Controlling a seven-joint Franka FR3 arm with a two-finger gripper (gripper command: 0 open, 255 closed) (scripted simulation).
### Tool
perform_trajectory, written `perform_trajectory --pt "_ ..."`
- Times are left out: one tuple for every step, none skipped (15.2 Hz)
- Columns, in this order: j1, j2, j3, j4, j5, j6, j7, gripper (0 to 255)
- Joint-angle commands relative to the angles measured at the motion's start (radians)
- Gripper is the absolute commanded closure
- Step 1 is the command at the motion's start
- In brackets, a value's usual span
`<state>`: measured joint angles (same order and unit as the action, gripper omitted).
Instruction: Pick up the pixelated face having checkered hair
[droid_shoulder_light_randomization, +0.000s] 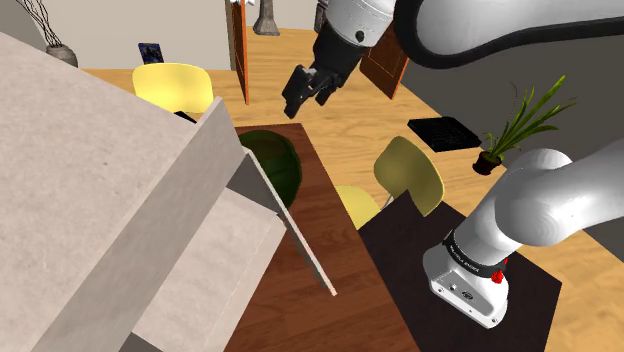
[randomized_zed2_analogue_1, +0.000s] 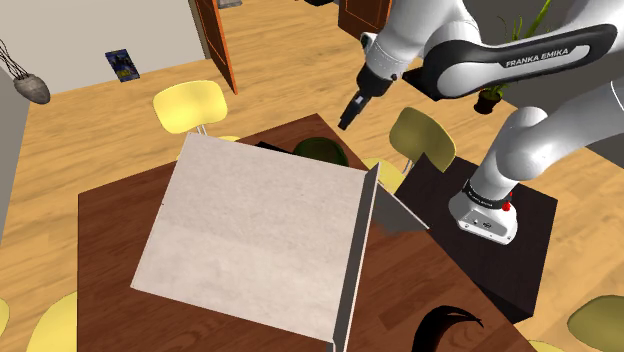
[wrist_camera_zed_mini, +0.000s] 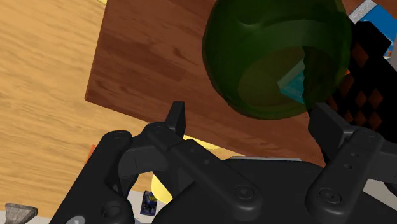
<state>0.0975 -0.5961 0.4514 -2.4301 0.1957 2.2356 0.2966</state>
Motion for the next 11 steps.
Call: perform_trajectory --pt "-0.011 0.044 0.051 0.018 -0.011 0.064 0.046 0" --pt "-0.019 0.067 0.079 0.03 -0.02 0.092 0.073 0" --pt "-0.029 0.09 0.109 0.042 -0.033 0.12 0.102 0" --pt "-0.041 0.113 0.14 0.056 -0.048 0.147 0.132 0" --pt "-0.055 0.138 0.173 0.072 -0.067 0.172 0.164 0" --pt "-0.072 0.163 0.207 0.088 -0.089 0.197 0.197 0" --pt "-0.091 0.189 0.243 0.106 -0.115 0.22 0.233 0" --pt "-0.114 0.215 0.282 0.126 -0.145 0.242 0.271 0" --pt "-0.14 0.242 0.323 0.147 -0.179 0.262 0.312 0" --pt "-0.17 0.271 0.367 0.169 -0.219 0.28 0.357 0" --pt "-0.203 0.301 0.414 0.193 -0.266 0.296 0.405 0"
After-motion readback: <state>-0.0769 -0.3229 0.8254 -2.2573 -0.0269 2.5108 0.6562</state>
